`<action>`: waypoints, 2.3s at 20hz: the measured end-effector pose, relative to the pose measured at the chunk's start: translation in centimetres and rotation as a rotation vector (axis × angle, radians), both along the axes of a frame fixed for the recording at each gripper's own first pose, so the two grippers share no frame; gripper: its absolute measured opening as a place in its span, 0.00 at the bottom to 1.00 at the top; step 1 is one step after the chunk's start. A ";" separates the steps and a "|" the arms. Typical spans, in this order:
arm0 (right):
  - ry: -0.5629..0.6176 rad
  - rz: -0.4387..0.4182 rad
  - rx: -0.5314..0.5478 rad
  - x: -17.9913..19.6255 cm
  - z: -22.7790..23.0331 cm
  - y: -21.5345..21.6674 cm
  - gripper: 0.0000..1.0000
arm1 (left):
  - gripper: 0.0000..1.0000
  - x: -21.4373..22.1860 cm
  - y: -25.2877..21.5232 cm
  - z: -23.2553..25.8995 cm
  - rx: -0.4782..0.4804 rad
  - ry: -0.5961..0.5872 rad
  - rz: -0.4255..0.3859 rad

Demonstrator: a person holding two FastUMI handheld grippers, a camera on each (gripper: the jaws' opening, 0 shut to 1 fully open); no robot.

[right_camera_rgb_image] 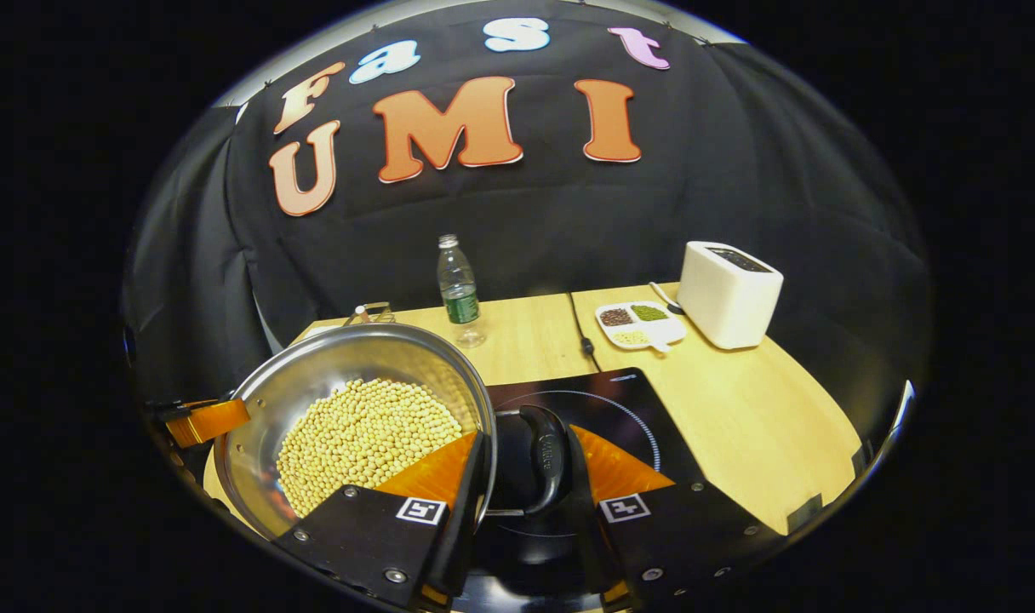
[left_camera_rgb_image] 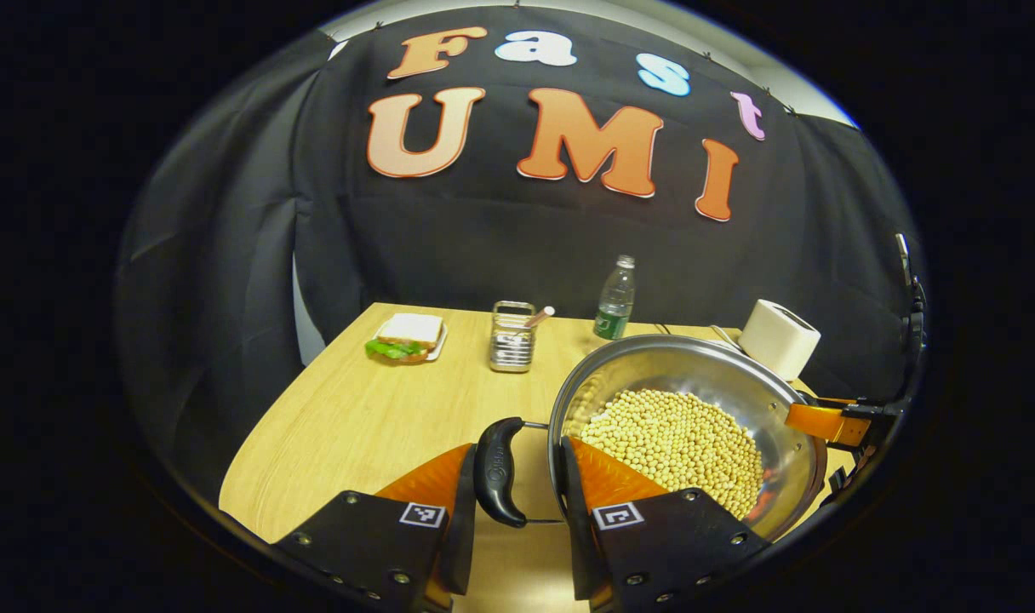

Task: First push the handle of the pot to place it horizontally, then grasp the pot with both hands and set it on the induction cooktop.

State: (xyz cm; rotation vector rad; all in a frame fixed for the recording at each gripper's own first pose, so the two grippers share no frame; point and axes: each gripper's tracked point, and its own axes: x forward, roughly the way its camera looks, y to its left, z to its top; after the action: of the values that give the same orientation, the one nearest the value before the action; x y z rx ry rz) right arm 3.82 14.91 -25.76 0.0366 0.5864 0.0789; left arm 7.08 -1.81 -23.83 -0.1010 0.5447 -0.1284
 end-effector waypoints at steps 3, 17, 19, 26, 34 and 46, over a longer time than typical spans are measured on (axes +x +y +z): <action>-0.008 -0.020 -0.004 0.3 0.4 -3.1 0.51 | 0.48 0.1 -3.3 0.3 -0.003 0.005 -0.024; 0.016 -0.079 0.021 1.4 -1.2 -13.0 0.52 | 0.48 0.1 -14.0 -0.4 0.010 0.046 -0.089; 0.027 -0.076 0.021 1.6 -1.8 -13.7 0.51 | 0.48 0.0 -14.7 -0.9 0.010 0.057 -0.087; 0.061 -0.063 0.010 2.2 -3.8 -15.0 0.51 | 0.48 -0.2 -16.4 -3.3 0.022 0.105 -0.080; 0.082 -0.047 0.010 2.6 -4.6 -15.0 0.52 | 0.48 -0.1 -16.5 -4.7 0.011 0.137 -0.074; -0.112 -0.030 -0.026 2.2 6.0 -15.3 0.95 | 0.84 0.5 -12.6 6.0 0.099 -0.105 -0.015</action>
State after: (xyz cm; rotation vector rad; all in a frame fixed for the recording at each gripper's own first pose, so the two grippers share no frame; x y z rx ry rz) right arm 6.00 -0.42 -19.79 0.0159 0.4751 0.0438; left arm 7.61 -14.42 -17.84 0.0059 0.4462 -0.1201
